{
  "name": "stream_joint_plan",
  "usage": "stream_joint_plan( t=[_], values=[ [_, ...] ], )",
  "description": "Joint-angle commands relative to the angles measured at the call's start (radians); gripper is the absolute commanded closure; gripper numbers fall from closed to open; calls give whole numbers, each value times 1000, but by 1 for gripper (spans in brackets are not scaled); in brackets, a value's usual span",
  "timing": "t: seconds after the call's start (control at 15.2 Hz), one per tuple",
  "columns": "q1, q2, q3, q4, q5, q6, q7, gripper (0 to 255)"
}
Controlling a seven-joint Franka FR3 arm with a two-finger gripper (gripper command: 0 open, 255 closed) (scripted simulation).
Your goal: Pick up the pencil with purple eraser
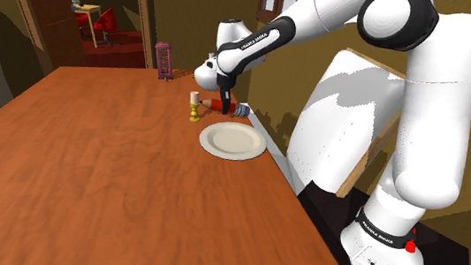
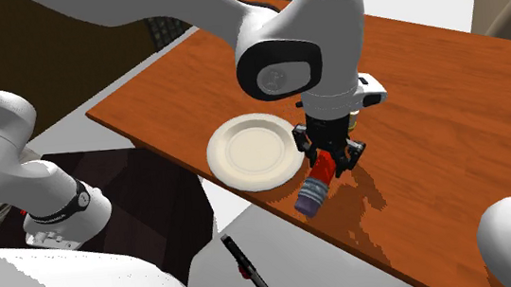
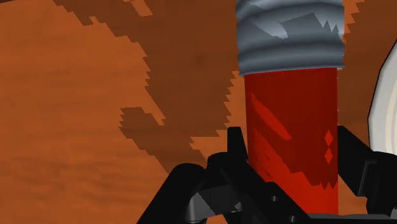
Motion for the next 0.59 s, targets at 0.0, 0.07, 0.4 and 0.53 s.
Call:
stream_joint_plan(
  t=[0.0, 0.07, 0.4, 0.53],
  values=[
    [1, -10, 0, 14, 1, -24, -2, 255],
    [1, -16, 1, 20, 1, -36, -4, 255],
    [1, -42, 1, 54, 4, -95, -10, 255],
    [1, -42, 1, 55, 4, -97, -10, 255]
  ],
)
